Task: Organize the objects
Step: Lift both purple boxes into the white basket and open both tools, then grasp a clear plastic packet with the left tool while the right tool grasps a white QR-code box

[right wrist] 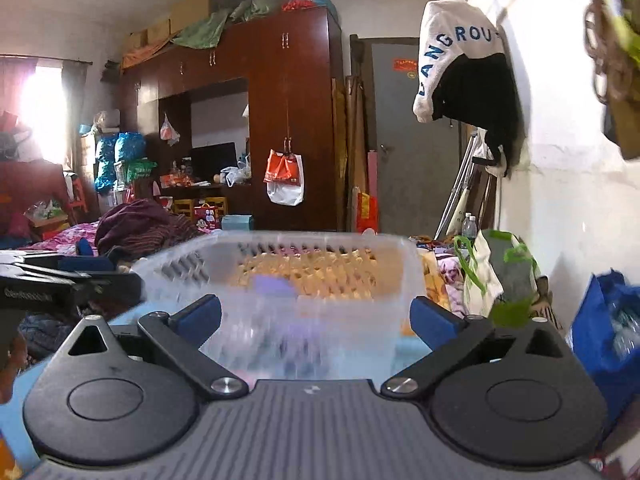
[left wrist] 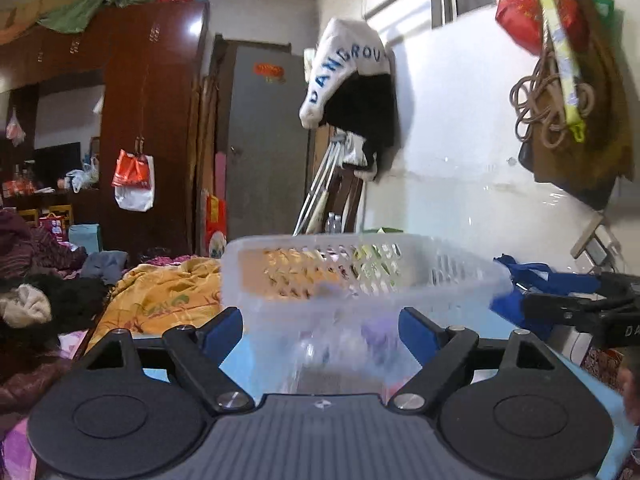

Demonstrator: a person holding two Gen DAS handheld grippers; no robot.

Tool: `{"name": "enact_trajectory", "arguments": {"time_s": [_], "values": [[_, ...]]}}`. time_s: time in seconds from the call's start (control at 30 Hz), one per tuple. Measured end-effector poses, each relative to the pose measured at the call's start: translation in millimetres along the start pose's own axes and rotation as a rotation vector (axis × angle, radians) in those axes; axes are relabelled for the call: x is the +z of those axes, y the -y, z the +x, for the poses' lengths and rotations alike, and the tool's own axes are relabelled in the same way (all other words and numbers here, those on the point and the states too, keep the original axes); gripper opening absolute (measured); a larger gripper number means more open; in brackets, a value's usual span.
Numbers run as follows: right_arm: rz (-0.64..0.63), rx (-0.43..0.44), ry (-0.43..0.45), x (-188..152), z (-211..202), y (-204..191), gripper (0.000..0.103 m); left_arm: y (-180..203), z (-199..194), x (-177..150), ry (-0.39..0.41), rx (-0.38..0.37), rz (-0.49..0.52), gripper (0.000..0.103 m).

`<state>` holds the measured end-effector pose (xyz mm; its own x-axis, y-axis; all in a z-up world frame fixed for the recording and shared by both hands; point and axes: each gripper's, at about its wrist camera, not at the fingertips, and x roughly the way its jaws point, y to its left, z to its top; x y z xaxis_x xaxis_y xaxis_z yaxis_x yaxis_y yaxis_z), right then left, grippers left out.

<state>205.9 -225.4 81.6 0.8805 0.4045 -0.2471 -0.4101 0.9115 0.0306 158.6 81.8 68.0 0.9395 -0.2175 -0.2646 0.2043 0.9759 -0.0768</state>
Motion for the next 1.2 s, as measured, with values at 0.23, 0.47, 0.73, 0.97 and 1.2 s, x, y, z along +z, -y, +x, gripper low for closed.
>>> {"name": "enact_trajectory", "arguments": {"time_s": [0.23, 0.47, 0.73, 0.97, 1.2], "values": [[0.119, 0.022, 0.013, -50.7, -39.2, 15.8, 0.103, -5.5, -51.5, -56.8, 0.022, 0.037, -0.04, 0.088], [0.069, -0.018, 0.026, -68.9, -47.5, -2.8, 0.103, 11.9, -82.5, -84.6, 0.039, 0.058, -0.026, 0.09], [0.044, 0.0, 0.012, -86.1, -52.0, -9.2, 0.103, 42.4, -91.0, -108.2, 0.045, 0.074, 0.029, 0.091], [0.03, -0.004, -0.006, -94.6, -46.1, -12.3, 0.103, 36.2, -81.0, -119.2, 0.01, 0.08, 0.007, 0.094], [0.018, -0.005, -0.016, -101.5, -45.3, -15.1, 0.103, 36.4, -72.5, -127.3, -0.018, 0.061, 0.013, 0.094]]}}
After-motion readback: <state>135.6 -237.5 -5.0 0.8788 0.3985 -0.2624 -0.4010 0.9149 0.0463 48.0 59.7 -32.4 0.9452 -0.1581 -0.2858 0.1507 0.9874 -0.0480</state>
